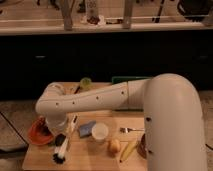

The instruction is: Place brush in metal cup

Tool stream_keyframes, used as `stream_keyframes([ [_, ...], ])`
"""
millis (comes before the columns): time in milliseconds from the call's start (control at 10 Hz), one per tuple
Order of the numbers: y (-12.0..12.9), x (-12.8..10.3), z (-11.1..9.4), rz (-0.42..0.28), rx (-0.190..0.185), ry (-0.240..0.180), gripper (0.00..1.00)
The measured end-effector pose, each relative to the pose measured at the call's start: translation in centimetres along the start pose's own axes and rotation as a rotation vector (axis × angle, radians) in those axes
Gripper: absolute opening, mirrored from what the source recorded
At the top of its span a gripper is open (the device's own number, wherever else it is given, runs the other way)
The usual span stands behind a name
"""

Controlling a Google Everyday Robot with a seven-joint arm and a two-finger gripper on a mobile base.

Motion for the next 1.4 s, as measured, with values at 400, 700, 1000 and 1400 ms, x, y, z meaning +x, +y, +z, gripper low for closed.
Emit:
stream_keyframes([
  [400, 0.01, 0.28, 0.23, -0.003, 0.001, -0.010, 0.80],
  [700, -0.05, 0.37, 0.37, -0.004, 0.001, -0.015, 0.80],
  [1000, -0.01, 0.42, 0.49, -0.003, 0.005, -0.017, 0.80],
  [1400, -0.03, 0.66, 0.52, -0.004, 0.005, -0.024, 0.80],
])
